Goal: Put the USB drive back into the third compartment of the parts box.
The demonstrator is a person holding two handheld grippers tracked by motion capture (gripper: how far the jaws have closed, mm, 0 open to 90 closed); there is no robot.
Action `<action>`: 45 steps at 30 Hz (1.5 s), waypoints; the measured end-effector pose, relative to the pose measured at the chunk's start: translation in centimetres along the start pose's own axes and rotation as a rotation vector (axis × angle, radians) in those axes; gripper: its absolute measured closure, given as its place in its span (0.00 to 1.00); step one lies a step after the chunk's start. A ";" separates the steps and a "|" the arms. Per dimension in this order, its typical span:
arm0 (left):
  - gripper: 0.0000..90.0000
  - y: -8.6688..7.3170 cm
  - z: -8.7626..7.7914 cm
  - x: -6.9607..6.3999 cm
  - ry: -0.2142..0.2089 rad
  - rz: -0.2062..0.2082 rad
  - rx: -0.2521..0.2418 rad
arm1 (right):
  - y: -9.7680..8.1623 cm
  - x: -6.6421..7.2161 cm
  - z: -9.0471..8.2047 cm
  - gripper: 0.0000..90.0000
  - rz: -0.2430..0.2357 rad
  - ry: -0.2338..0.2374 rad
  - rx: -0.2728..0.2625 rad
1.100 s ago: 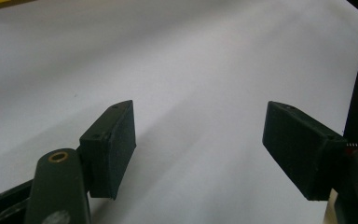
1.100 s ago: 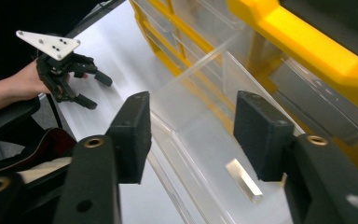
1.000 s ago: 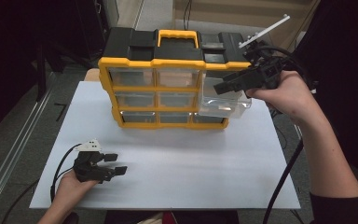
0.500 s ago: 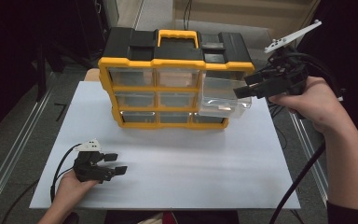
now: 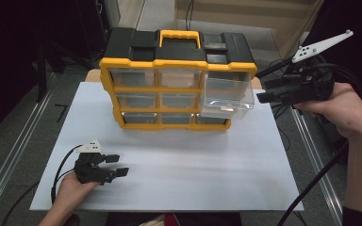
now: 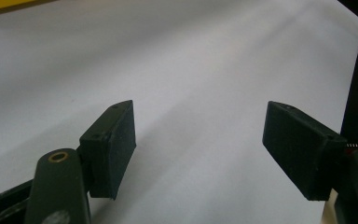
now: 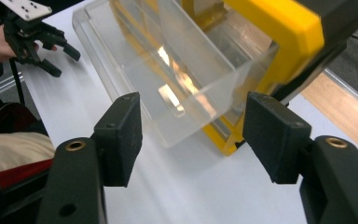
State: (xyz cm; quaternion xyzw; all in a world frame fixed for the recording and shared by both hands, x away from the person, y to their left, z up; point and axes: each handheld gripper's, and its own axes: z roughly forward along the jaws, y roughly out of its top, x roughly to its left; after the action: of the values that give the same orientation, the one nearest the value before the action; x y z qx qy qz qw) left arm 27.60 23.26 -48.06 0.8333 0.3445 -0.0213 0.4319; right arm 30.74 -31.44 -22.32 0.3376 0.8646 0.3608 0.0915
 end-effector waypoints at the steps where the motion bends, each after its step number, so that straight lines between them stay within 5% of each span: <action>1: 0.30 0.0 0.0 0.0 -0.001 0.001 0.002 | -0.2 -0.1 0.0 0.41 -0.001 0.003 0.005; 15: 0.30 0.0 0.0 0.0 0.000 0.002 -0.003 | -4.6 -0.5 1.0 0.40 0.054 -0.014 0.006; 27: 0.30 0.1 -0.1 0.0 0.003 0.002 -0.002 | -7.8 0.3 4.2 0.39 0.111 -0.036 0.041; 45: 0.30 0.0 -0.1 0.0 0.001 0.005 0.001 | -11.1 2.2 9.6 0.38 0.203 -0.048 0.023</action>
State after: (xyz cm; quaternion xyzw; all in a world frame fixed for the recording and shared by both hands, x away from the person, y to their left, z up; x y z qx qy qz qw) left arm 27.64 23.33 -47.98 0.8343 0.3424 -0.0199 0.4315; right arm 27.18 -30.29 -36.72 0.4332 0.8275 0.3500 0.0714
